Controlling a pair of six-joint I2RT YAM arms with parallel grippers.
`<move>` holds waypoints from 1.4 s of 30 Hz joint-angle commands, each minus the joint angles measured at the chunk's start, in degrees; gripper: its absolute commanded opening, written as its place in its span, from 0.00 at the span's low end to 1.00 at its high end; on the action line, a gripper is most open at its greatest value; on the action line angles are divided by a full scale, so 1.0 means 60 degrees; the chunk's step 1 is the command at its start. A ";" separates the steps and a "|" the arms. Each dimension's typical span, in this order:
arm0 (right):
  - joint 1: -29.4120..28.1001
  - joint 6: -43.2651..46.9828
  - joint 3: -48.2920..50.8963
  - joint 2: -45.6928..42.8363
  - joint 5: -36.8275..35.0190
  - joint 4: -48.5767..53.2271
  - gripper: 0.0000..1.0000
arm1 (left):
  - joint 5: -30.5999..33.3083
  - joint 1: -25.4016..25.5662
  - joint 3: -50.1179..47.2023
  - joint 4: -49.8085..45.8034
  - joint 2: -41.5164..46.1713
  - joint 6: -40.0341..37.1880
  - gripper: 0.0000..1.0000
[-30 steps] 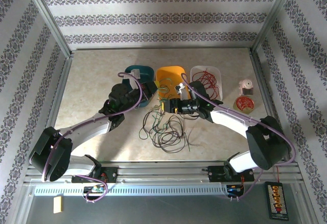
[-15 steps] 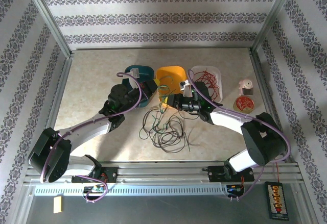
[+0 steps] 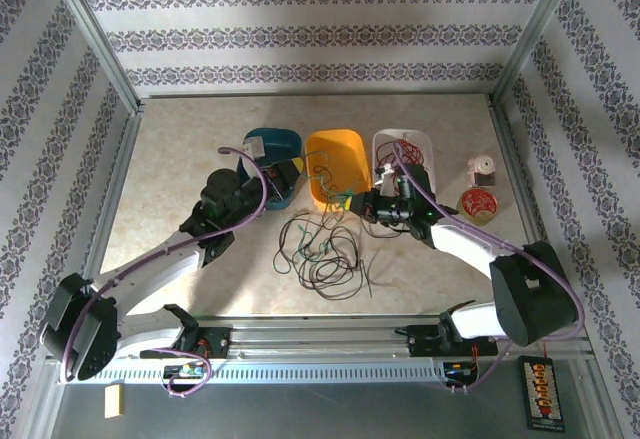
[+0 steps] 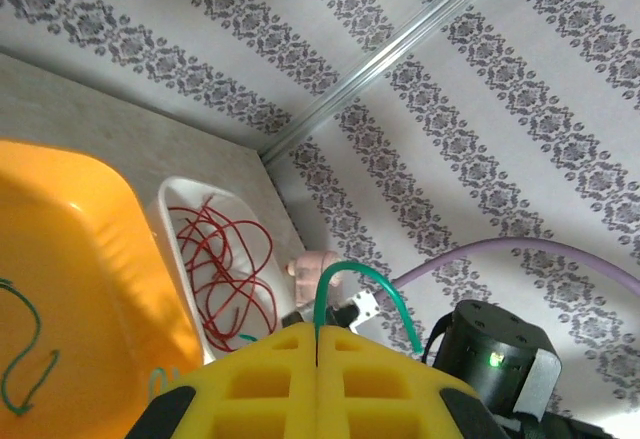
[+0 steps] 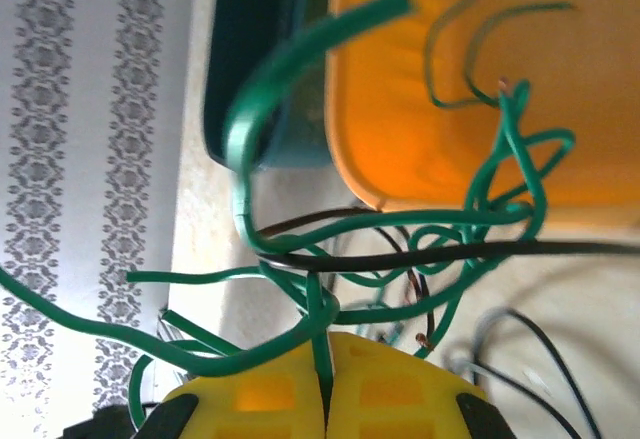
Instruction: Untangle the cables
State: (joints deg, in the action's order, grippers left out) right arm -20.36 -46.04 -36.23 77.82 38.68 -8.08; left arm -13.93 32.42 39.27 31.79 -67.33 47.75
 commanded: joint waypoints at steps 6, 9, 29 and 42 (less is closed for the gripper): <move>0.0119 0.0703 0.0989 -0.0015 -0.0256 0.3502 0.00 | 0.0815 -0.0248 0.1179 -0.0421 0.0457 -0.1197 0.00; 0.0192 0.0752 0.1136 0.0151 -0.0686 0.3810 0.00 | 0.0696 -0.0505 0.1487 -0.0449 0.0484 -0.1368 0.00; 0.0331 0.1067 0.0988 -0.0145 -0.0359 0.3513 0.00 | -0.0563 -0.0746 0.3795 -0.0686 -0.2605 -0.2164 0.00; 0.0299 0.1243 0.1009 -0.0990 -0.0670 0.3858 0.00 | -0.0990 -0.0746 0.5784 -0.0914 -0.7061 -0.1884 0.00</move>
State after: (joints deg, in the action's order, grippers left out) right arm -18.50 -40.05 -29.85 73.41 35.77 13.56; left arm -19.66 28.38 71.00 26.96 -108.09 37.10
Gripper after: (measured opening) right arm 0.048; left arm 0.047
